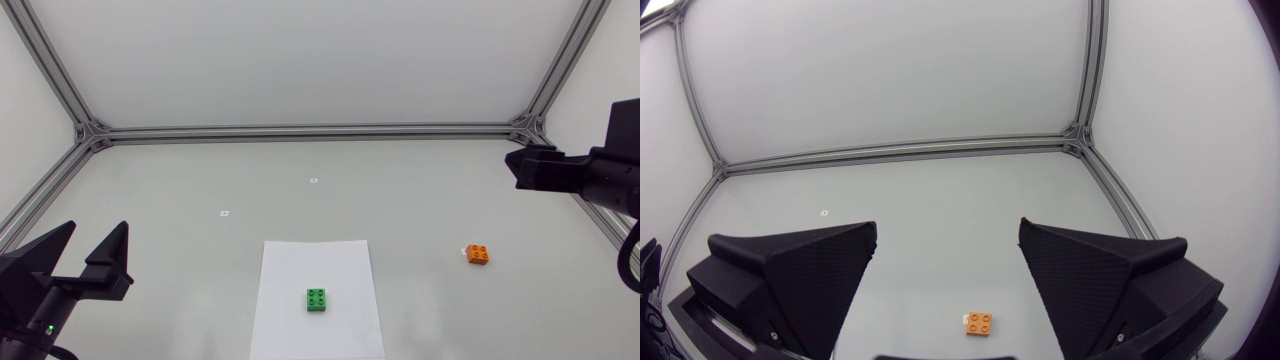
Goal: Pick up the orange 2x2 brick with the right arm and stack it on top of the green 2x2 brick in the center
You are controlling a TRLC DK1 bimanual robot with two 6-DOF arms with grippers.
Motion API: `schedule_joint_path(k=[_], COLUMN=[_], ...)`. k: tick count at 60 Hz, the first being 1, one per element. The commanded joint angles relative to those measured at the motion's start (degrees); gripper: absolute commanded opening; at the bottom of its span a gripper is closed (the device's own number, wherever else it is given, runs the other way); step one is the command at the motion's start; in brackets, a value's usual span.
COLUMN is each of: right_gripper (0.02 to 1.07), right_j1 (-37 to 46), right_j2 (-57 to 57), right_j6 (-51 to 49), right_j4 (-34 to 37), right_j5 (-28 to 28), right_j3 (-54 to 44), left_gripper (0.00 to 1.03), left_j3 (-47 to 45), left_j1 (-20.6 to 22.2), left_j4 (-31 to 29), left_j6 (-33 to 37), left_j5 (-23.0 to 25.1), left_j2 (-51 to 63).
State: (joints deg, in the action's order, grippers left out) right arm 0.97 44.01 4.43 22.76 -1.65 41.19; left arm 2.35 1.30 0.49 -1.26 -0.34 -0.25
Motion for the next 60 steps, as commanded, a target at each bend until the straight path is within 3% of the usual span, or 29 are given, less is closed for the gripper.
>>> schedule_joint_path(k=[1, 18, 37, 47, 60], right_gripper=[1.03, 1.03, 1.03, 1.03, 1.03], right_j1=[0.87, 3.69, 3.51, 2.63, 2.89], right_j2=[3.45, 18.04, 29.73, 34.74, 39.75], right_j6=[1.9, 0.32, -0.3, -0.65, -2.67], right_j4=[2.99, 20.3, 30.32, 32.87, 31.03], right_j5=[-0.11, -1.78, 1.65, 2.18, 2.18], right_j3=[3.63, 16.29, 24.46, 25.17, 22.44], left_gripper=[0.99, 0.99, 0.99, 0.99, 0.99], left_j3=[-2.35, -2.35, -2.35, -2.35, -2.35], left_j1=[-0.16, -0.16, -0.16, -0.16, -0.16], left_j4=[-0.84, -0.84, -0.76, -0.76, -0.76], left_j6=[0.73, 0.73, 0.73, 0.73, 0.73], left_j5=[0.25, 0.25, 0.25, 0.25, 0.25], left_j2=[-0.45, -0.45, -0.45, -0.45, -0.45])
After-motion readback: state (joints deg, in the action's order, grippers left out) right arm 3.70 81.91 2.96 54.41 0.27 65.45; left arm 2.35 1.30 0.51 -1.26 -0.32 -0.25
